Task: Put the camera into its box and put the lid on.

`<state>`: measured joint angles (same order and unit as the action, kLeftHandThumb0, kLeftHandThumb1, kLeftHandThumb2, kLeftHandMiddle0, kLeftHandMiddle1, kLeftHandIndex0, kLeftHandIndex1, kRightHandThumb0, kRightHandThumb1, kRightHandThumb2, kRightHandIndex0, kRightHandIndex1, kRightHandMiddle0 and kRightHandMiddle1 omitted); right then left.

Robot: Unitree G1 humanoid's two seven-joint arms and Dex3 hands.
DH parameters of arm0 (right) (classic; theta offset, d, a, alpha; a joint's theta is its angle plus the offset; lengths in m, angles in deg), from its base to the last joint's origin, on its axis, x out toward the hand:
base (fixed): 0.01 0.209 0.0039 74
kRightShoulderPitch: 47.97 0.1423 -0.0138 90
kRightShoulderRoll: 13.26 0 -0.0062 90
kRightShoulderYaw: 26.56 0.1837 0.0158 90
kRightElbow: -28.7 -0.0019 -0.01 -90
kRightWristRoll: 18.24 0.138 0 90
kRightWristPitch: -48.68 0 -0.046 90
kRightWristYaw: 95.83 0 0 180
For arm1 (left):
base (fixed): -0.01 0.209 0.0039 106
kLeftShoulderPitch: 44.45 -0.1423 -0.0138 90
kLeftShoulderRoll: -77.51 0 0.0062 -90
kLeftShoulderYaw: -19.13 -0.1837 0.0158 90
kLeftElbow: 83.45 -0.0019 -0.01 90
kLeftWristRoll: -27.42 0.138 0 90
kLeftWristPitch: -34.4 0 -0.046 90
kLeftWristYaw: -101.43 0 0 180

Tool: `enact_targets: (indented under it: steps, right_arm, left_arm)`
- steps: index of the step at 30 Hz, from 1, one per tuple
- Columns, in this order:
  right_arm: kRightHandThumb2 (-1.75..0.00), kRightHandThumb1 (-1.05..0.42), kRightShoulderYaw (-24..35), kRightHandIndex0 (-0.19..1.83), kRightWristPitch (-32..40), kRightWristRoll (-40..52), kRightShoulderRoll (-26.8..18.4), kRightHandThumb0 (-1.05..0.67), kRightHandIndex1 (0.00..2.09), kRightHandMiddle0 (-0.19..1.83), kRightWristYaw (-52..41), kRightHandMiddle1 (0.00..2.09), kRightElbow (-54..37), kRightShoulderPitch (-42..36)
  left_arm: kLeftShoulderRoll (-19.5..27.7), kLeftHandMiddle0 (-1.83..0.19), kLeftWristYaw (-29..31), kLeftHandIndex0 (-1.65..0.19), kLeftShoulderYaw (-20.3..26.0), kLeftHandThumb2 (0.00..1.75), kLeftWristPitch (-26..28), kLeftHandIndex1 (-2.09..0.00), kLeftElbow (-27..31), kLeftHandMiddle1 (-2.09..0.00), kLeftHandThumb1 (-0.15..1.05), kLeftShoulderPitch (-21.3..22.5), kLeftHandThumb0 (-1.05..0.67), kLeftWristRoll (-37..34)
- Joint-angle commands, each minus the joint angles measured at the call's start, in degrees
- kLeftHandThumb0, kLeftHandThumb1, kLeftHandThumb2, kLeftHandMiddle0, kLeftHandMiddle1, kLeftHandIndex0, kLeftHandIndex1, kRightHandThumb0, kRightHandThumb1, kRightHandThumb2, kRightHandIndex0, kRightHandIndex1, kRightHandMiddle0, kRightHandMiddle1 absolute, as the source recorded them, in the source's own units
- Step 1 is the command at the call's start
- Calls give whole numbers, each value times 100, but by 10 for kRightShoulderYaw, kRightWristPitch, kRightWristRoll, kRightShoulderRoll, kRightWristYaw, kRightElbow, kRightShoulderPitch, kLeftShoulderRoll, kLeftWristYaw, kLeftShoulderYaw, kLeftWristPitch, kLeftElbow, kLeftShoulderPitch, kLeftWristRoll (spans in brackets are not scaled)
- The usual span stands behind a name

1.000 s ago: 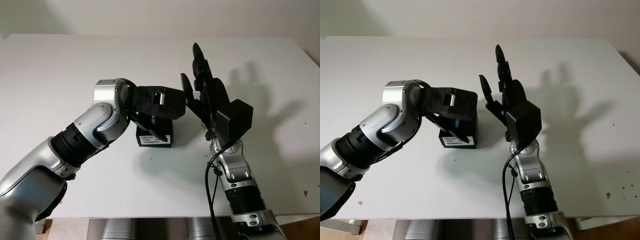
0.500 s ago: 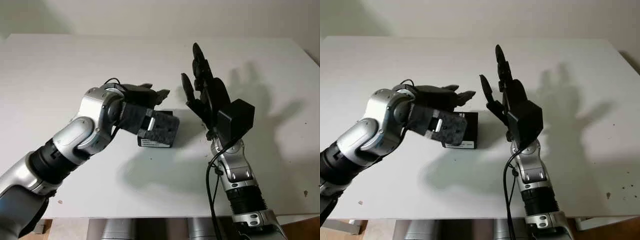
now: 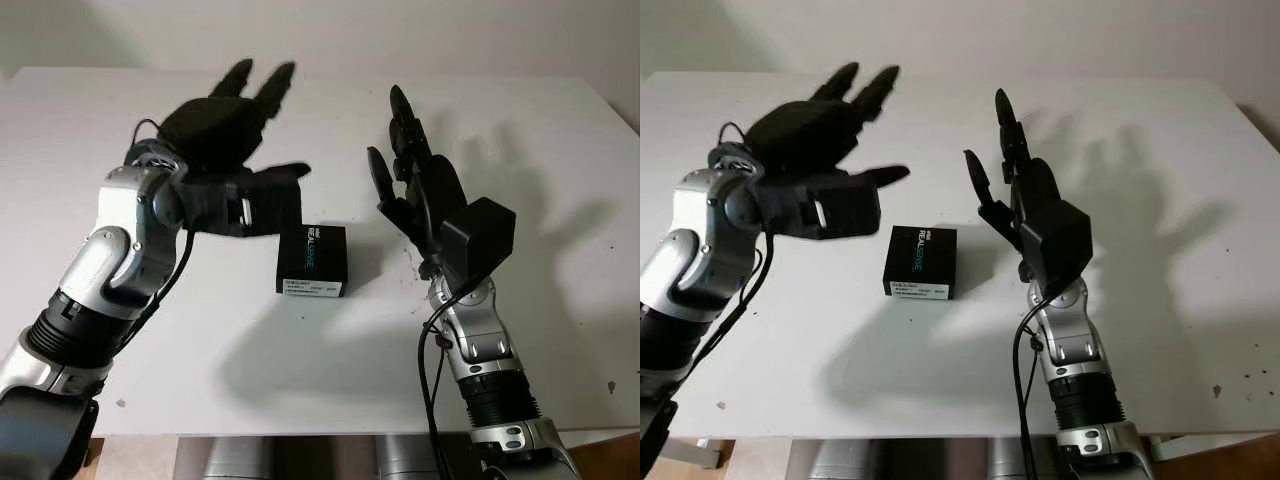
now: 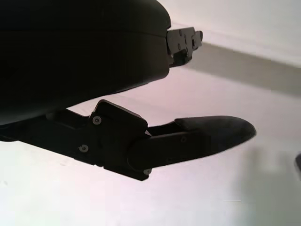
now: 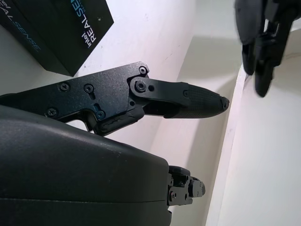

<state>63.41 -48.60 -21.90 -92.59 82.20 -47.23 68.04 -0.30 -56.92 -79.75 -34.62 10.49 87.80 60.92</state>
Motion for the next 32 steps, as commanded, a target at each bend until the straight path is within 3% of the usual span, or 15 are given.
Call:
enact_targets:
  steps: [1,6,10,15,20,32]
  right_arm:
    - [-51,-105,8,-6,2,8,-6,-71,5,0,-3,5,-7,3]
    - [-51,-105,21,-9,18,22,-9,-74,4,-3,-9,4,-4,9]
    - [-51,-105,33,-9,30,34,-14,-73,4,-3,-12,4,4,20]
    - [-53,-105,43,-10,29,39,-26,-74,4,-5,-17,4,25,38]
    - [-53,-105,48,-11,24,47,-32,-75,4,-6,-27,4,40,51]
    - [-52,-105,56,-14,55,80,-26,-72,4,-9,-43,3,12,46]
  left_arm:
    - [-32,19,-27,19,53,56,6,0,2,0,105,-18,-73,-51]
    - [-124,17,-99,19,182,63,-42,-1,-19,-2,105,-55,-73,-238]
    - [-152,19,-106,19,229,65,-82,0,-27,0,105,-109,-77,-339]
    - [-155,19,-108,19,251,71,-130,0,-36,0,105,-149,-77,-400]
    - [-169,19,-124,19,272,72,-138,0,-36,0,105,-163,-78,-460]
    - [-153,19,-124,19,258,71,-184,0,-58,0,105,-198,-78,-454]
